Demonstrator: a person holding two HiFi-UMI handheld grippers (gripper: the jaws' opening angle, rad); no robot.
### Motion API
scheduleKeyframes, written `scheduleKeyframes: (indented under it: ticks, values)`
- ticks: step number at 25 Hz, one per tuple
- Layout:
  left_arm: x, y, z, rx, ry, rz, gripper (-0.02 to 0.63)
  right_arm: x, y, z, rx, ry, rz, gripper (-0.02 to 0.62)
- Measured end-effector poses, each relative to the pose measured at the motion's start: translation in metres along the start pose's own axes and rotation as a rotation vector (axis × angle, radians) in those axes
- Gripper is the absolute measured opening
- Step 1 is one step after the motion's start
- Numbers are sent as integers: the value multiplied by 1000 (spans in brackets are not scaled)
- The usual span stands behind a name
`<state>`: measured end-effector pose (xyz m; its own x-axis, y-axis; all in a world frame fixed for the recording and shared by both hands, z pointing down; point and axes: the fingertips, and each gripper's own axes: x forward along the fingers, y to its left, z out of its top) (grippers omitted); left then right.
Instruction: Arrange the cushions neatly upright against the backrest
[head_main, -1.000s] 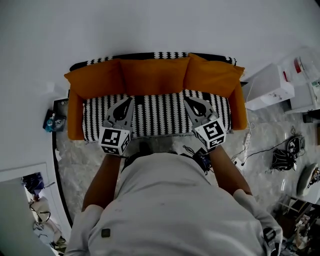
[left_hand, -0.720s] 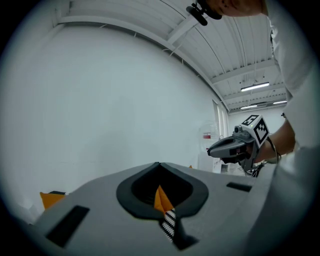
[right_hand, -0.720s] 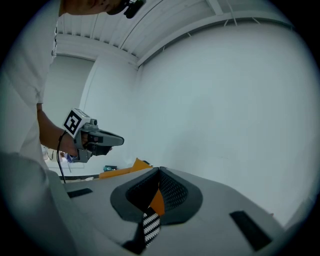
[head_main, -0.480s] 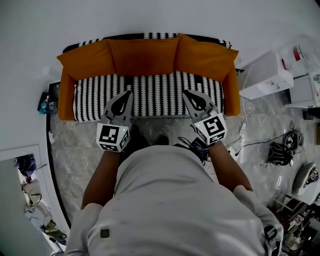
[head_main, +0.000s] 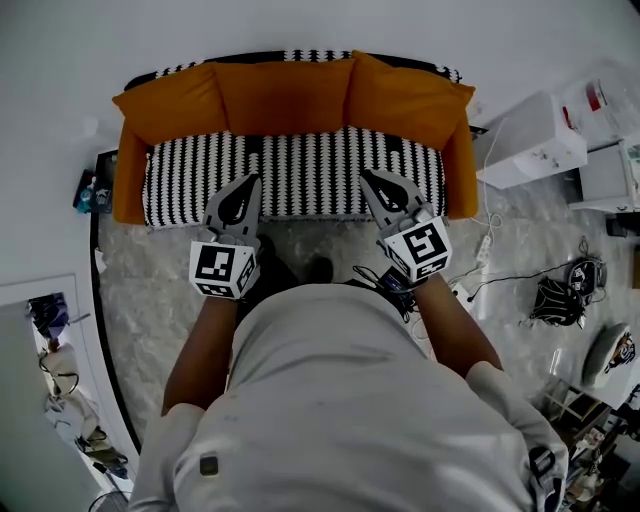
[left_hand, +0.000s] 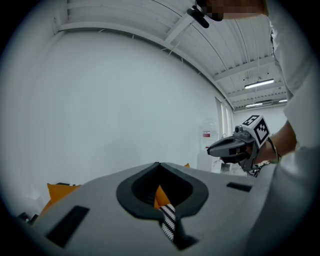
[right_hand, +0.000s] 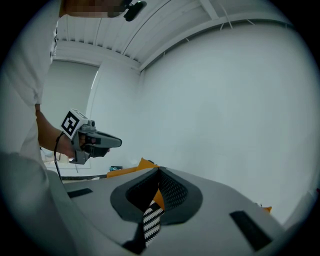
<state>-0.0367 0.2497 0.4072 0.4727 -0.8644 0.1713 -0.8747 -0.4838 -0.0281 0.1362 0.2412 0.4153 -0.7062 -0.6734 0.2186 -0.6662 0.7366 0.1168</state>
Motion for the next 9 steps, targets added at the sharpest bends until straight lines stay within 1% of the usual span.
scheduleKeyframes:
  ticks: [9]
  values:
    - [1, -9, 0, 6, 0, 5, 9, -5, 0, -3, 3, -1, 9, 26]
